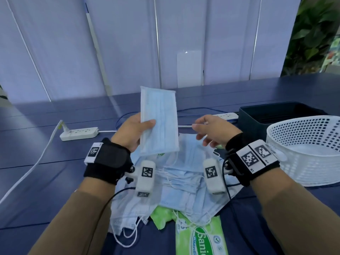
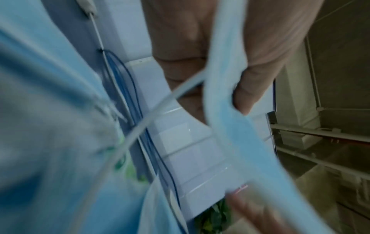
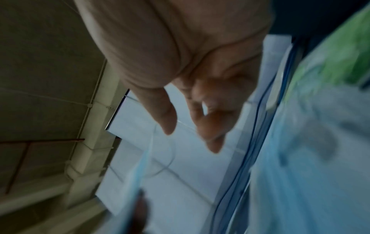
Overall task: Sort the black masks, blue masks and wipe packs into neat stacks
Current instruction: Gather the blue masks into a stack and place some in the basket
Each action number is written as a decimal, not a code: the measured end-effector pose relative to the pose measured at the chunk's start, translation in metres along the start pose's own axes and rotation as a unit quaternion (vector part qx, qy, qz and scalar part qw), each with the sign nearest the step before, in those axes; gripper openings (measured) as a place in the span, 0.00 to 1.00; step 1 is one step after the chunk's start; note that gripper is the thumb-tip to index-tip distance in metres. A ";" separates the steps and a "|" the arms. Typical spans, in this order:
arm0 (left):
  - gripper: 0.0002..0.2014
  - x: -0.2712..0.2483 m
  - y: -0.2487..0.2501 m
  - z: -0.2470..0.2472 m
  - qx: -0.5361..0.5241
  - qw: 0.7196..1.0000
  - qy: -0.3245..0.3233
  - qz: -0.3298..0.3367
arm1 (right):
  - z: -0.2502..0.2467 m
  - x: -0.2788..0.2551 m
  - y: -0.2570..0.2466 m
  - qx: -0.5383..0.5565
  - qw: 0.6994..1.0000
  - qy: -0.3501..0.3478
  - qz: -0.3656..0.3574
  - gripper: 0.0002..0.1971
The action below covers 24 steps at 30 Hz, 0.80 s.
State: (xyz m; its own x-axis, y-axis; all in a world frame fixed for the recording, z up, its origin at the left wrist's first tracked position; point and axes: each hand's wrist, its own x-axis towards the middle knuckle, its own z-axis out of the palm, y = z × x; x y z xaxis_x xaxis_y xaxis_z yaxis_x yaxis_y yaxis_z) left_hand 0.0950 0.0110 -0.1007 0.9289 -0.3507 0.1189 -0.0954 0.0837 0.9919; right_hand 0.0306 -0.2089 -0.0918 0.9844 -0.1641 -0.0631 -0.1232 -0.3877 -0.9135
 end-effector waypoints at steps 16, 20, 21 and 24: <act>0.07 0.001 -0.040 0.040 0.087 0.981 -0.132 -0.115 | 0.016 0.015 0.028 -0.114 0.991 -0.028 0.064 0.20; 0.06 0.001 -0.045 0.042 0.052 0.991 -0.057 -0.106 | 0.021 0.009 0.021 -0.149 0.988 -0.035 0.026 0.11; 0.07 0.002 -0.047 0.040 0.045 0.992 -0.040 -0.107 | 0.020 0.008 0.020 -0.158 0.987 -0.033 0.021 0.11; 0.07 0.002 -0.049 0.038 0.015 0.993 -0.009 -0.114 | 0.016 0.004 0.017 -0.169 0.985 -0.010 0.028 0.20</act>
State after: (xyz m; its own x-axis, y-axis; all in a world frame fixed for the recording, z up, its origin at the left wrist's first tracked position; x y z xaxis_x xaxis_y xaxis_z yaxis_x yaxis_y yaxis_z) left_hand 0.0876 -0.0292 -0.1471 0.9213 -0.3732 -0.1090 0.1067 -0.0269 0.9939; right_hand 0.0348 -0.2015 -0.1137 0.9766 -0.1779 -0.1205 -0.2091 -0.6586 -0.7228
